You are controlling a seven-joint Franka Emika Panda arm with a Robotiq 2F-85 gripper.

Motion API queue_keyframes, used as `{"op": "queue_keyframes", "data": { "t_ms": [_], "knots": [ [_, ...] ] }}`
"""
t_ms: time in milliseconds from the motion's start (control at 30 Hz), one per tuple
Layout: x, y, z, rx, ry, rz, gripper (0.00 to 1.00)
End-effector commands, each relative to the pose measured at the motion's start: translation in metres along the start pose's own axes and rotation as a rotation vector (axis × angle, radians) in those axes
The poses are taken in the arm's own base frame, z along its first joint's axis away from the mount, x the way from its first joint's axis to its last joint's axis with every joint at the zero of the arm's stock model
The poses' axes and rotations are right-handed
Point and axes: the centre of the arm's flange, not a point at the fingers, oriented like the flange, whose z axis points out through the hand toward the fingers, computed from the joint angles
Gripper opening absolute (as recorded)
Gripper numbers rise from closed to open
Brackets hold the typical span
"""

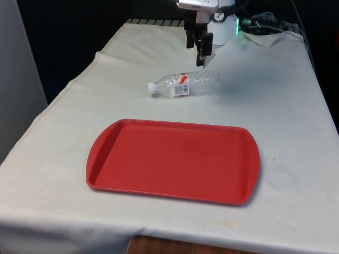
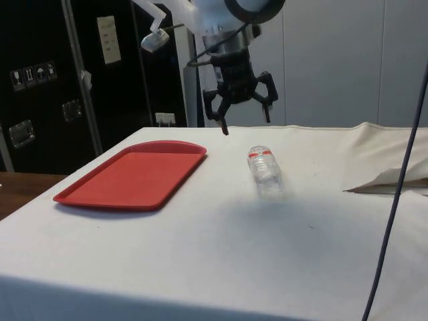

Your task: Place the bottle upright on the tray.

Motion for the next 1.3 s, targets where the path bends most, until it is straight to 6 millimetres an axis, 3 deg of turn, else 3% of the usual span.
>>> {"op": "queue_keyframes", "data": {
  "t_ms": [0,1267],
  "knots": [
    [-0.002,0.002,-0.003,0.030,-0.006,0.005,1.00],
    [-0.011,0.009,0.005,0.125,0.028,0.030,1.00]
  ]
}}
